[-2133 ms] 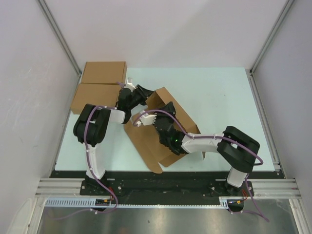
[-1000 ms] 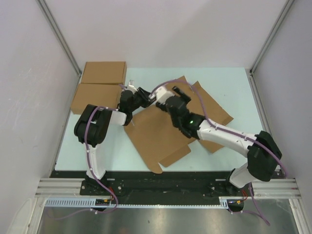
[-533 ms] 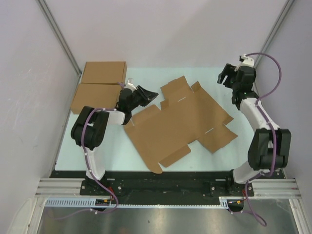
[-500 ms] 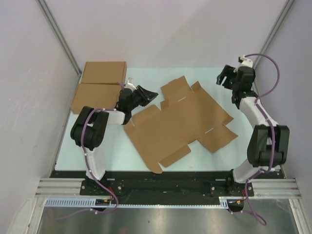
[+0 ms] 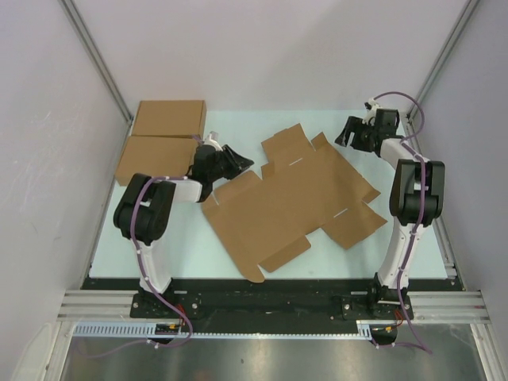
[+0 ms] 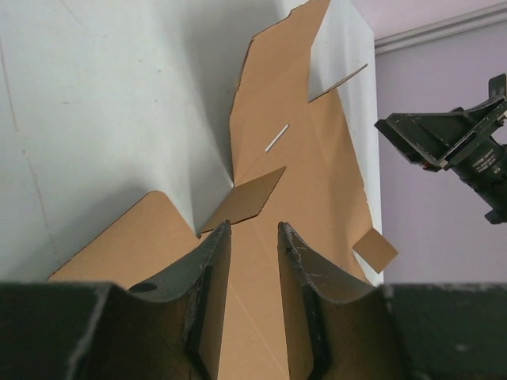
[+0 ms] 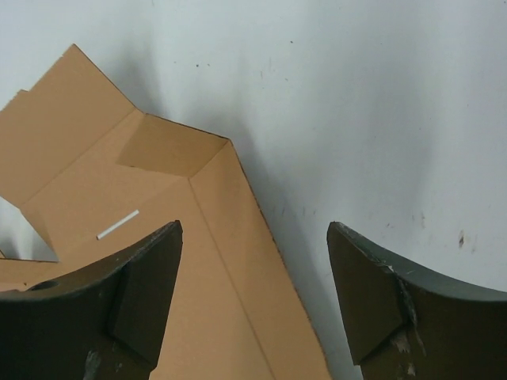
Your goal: Fold the paper box
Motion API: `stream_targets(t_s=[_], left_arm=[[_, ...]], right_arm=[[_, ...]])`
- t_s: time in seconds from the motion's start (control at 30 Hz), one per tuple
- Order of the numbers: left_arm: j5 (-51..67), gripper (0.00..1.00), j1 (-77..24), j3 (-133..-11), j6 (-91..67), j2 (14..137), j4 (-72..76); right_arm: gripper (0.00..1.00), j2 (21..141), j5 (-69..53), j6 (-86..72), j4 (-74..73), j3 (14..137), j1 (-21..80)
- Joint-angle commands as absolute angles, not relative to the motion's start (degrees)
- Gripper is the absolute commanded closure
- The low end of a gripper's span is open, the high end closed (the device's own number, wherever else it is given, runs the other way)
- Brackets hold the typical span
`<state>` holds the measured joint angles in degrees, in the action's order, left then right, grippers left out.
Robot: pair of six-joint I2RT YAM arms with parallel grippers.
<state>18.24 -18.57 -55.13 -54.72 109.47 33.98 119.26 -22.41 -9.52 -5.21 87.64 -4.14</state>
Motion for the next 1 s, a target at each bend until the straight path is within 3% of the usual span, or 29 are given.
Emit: stream_targets(t_s=[0.0,0.53,0.67,0.97], left_arm=[[18.1,0.64,-17.9,-57.5,-52.2,110.6,32.8],[17.9,0.64,-17.2,-57.3,-50.5,110.7,30.2],[16.7,0.65,-17.2,-56.3,-50.4,111.2,29.1],[16.2,0.65,-17.2,-56.0,-50.8,112.8,29.2]], right_arm=[[0.22,122.4,-27.0,-5.9,-8.6,92.5,-5.4],[0.32,127.2,-37.7,-4.7,-8.5,91.4,-4.5],[0.41,128.4,-37.6,-3.1,-10.0,91.9,-3.7],[0.51,128.7,-37.1,-1.9,-11.5,91.7,-3.2]])
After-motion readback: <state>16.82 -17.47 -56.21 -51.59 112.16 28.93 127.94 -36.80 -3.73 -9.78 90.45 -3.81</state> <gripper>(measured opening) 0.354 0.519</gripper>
